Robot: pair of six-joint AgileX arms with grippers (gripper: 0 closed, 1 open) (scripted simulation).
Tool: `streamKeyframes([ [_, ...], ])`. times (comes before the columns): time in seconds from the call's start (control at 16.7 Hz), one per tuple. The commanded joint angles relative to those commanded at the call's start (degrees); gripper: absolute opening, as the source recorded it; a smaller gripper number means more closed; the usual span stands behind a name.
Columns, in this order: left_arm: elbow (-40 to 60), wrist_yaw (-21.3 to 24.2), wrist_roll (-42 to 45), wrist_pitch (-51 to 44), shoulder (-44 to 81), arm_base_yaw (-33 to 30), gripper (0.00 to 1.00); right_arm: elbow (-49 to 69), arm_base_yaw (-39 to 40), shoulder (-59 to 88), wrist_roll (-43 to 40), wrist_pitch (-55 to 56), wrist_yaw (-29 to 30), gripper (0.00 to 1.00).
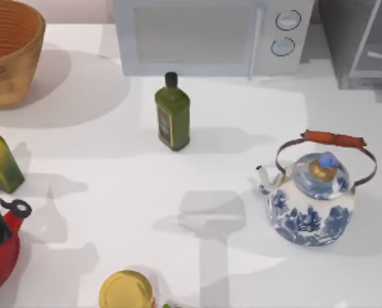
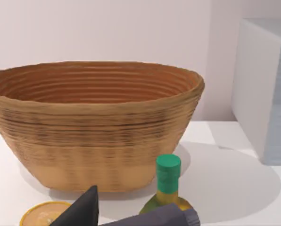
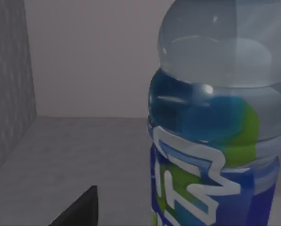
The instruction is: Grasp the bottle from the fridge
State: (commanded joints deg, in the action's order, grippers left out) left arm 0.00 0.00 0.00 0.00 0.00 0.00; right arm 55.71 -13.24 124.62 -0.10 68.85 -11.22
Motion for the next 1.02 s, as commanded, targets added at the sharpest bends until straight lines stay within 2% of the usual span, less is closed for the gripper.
streamKeyframes([
  [0.24,0.0,0.0,0.0,0.0,0.0,0.0,1.00,2.2,0.0,1.3,0.0,-1.1,0.0,1.00],
  [0.6,0.0,0.0,0.0,0.0,0.0,0.0,1.00,15.4,1.3,7.6,-0.1,-7.6,1.4,1.00],
  [0.9,0.0,0.0,0.0,0.0,0.0,0.0,1.00,16.8,1.5,8.3,-0.1,-8.5,1.6,1.00],
  [1.02,0.0,0.0,0.0,0.0,0.0,0.0,1.00,16.8,1.5,8.3,-0.1,-8.5,1.6,0.85],
])
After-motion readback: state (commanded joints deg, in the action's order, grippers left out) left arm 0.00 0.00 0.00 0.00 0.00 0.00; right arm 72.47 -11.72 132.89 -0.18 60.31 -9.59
